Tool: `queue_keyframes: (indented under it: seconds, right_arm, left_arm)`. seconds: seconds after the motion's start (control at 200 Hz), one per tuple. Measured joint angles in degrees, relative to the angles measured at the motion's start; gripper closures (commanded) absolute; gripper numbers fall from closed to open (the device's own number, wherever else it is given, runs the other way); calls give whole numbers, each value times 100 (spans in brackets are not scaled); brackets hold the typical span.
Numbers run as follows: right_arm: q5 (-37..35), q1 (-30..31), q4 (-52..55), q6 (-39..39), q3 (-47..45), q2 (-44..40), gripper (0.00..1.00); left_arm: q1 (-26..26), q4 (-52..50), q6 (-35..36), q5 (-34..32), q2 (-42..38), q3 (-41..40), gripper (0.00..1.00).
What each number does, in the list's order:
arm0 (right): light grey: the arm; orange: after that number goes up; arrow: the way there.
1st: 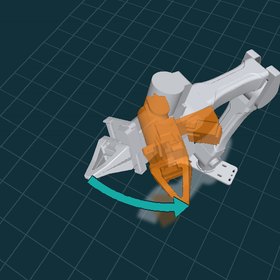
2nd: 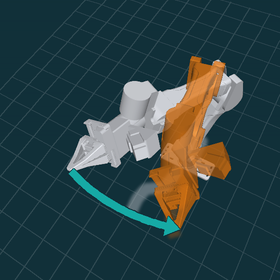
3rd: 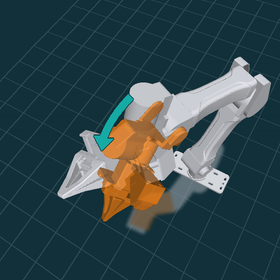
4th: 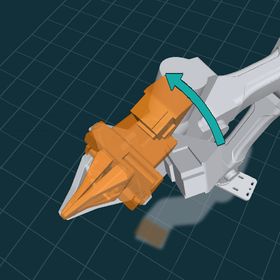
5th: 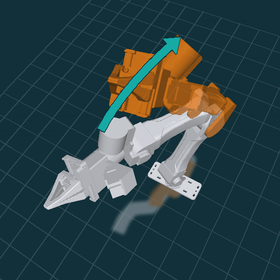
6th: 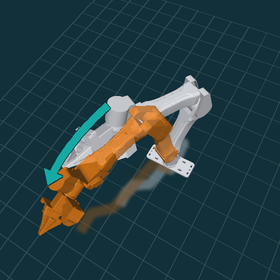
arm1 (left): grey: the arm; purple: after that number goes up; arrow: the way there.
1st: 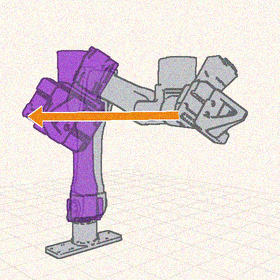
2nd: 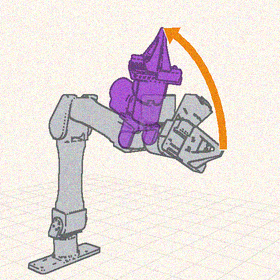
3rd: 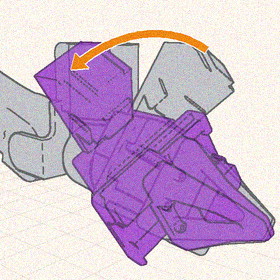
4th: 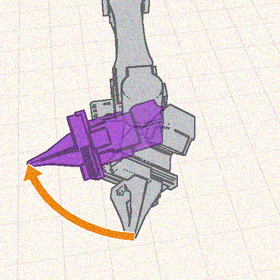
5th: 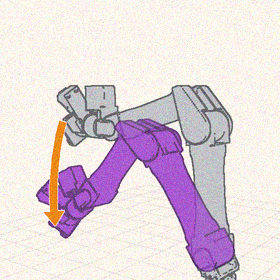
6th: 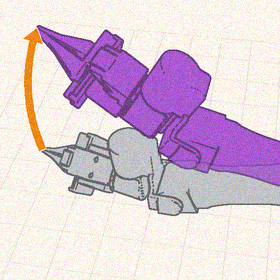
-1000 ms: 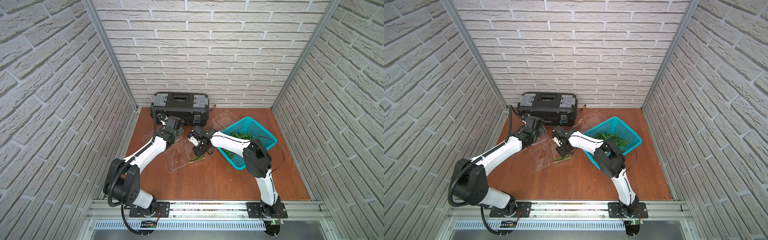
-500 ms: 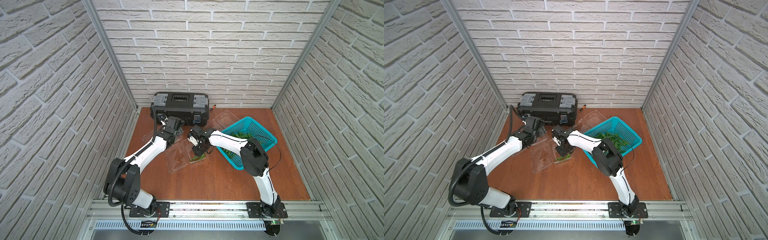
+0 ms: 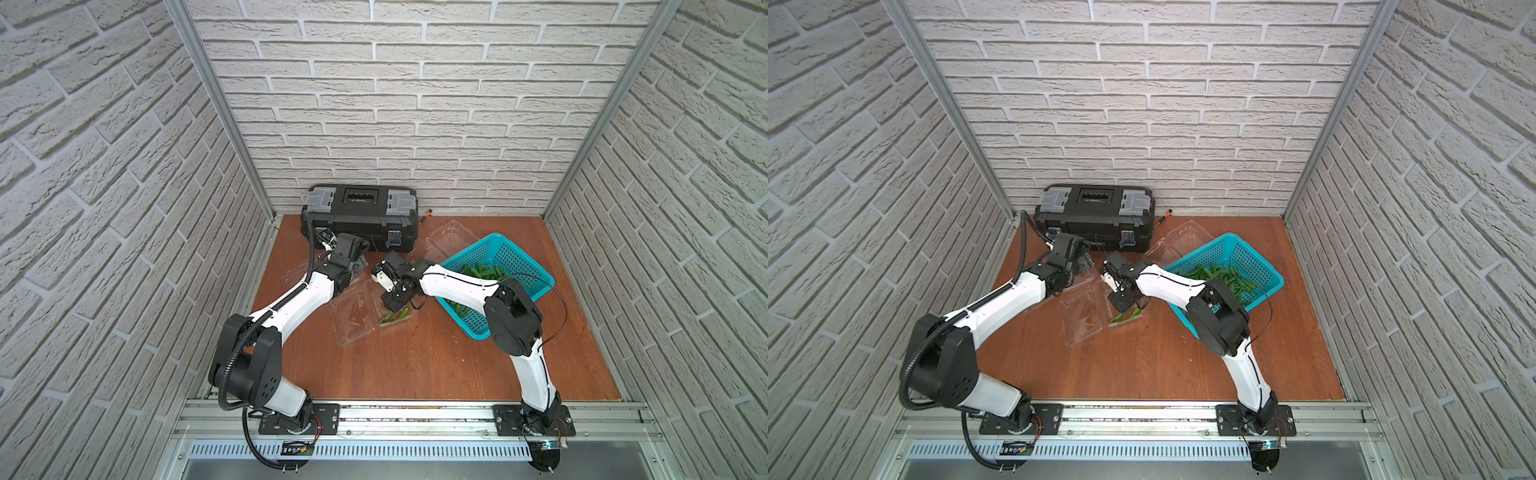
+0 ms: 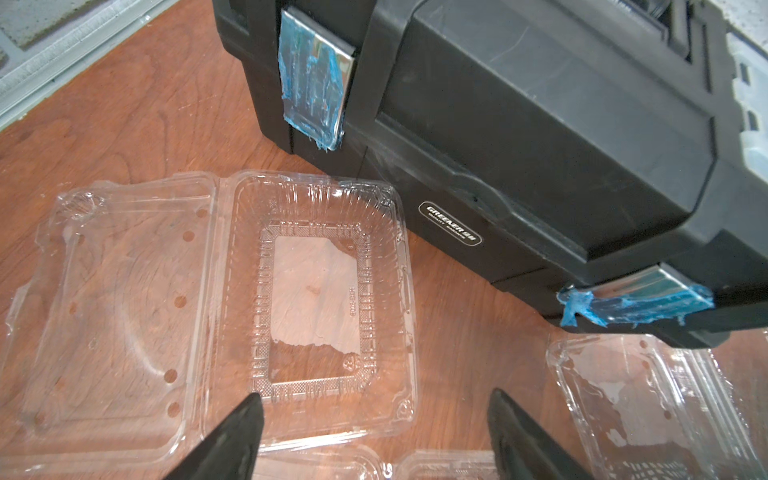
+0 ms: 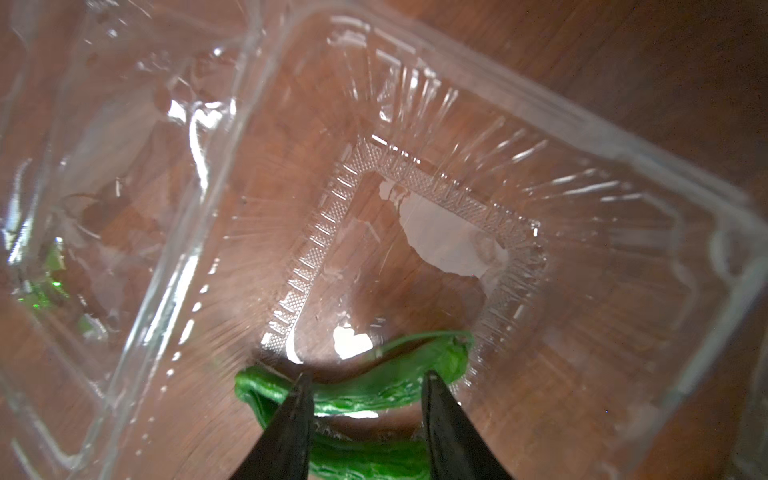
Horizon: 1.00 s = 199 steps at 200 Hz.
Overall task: Take small green peppers out of containers
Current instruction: Pick up the green pepper from the packing box.
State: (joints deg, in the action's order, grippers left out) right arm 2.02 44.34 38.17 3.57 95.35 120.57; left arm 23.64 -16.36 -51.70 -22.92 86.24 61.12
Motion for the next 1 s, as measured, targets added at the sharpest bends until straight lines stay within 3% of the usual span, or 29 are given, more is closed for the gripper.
queue_keyframes:
  seconds: [0.29, 0.73, 0.995]
  right_arm:
    - [46, -4, 48, -33, -385, -214, 55]
    - [-151, -46, 264, 404, 260, 603, 55]
    - [-264, -46, 302, 503, 313, 654, 60]
  left_arm:
    - [0, 0, 0, 9, 13, 0, 16]
    - [0, 0, 2, 4, 7, -2, 15]
    - [0, -2, 9, 4, 7, -2, 15]
